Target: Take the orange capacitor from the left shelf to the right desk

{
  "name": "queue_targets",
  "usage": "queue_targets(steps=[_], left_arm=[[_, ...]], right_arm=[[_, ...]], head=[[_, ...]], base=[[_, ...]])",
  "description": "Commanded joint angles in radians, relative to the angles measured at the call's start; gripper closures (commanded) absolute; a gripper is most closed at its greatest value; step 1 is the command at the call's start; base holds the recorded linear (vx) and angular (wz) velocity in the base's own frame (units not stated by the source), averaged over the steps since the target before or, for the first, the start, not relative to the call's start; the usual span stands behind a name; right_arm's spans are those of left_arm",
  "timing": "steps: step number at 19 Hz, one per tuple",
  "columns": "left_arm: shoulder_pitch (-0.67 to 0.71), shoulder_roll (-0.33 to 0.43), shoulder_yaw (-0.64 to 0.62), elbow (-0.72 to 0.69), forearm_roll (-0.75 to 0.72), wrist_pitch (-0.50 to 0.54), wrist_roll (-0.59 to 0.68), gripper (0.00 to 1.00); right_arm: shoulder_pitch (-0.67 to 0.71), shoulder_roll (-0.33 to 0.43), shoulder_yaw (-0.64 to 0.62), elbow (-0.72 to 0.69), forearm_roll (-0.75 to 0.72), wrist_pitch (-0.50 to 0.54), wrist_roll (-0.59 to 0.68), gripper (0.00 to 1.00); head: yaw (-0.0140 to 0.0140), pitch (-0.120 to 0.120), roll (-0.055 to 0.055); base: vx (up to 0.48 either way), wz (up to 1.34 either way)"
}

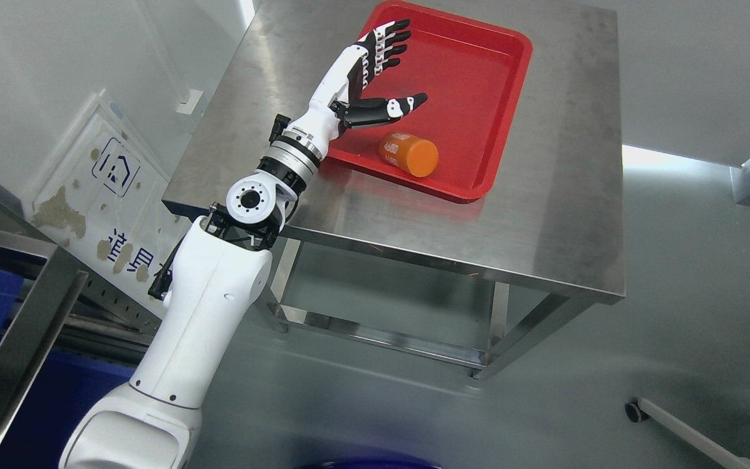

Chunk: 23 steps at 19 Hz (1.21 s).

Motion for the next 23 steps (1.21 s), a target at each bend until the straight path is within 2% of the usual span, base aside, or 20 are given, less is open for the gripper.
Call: queue_targets(steps=[1, 6, 8, 10, 13, 16, 21, 23], left_arm=[[-0.061, 0.017, 0.007, 0.026, 0.0, -0.019, -0.001, 0.03], [-0.052, 0.017, 0.154, -0.081, 0.001, -0.082, -0.001, 0.0], [0.012, 0.017, 0.218, -0.162, 0.001, -0.085, -0.002, 0.0], [0.132, 0.017, 0.237, -0.254, 0.001, -0.079, -0.002, 0.0], [0.235, 0.017, 0.342, -0.321, 0.001, -0.076, -0.002, 0.0], [0.296, 0.017, 0.428, -0.331, 0.001, -0.078, -0.004, 0.0], [0.373, 0.017, 0.47, -0.331, 0.001, -0.09, -0.008, 0.0], [0.413, 0.017, 0.465, -0.331, 0.001, -0.134, -0.013, 0.0]], right_arm=[[0.014, -0.017, -0.011, -0.034, 0.0, 0.0, 0.0, 0.0], [0.014, -0.017, -0.011, -0.034, 0.0, 0.0, 0.0, 0.0], [0.014, -0.017, -0.011, -0.034, 0.0, 0.0, 0.0, 0.0], [0.014, -0.017, -0.011, -0.034, 0.0, 0.0, 0.0, 0.0], [0.014, -0.017, -0.011, -0.034, 0.0, 0.0, 0.0, 0.0], [0.014, -0.017, -0.011, -0.034, 0.0, 0.0, 0.0, 0.0], [0.014, -0.017, -0.011, -0.034, 0.0, 0.0, 0.0, 0.0], [0.014, -0.017, -0.011, -0.034, 0.0, 0.0, 0.0, 0.0]], head=[[0.0, 0.0, 0.0], [0.0, 0.0, 0.0], [0.0, 0.0, 0.0], [0.0, 0.0, 0.0], [0.0, 0.0, 0.0], [0.0, 0.0, 0.0], [0.0, 0.0, 0.0], [0.0, 0.0, 0.0]], base=[[0.0, 0.0], [0.0, 0.0], [0.0, 0.0], [0.0, 0.0], [0.0, 0.0], [0.0, 0.0], [0.0, 0.0], [0.0, 0.0]])
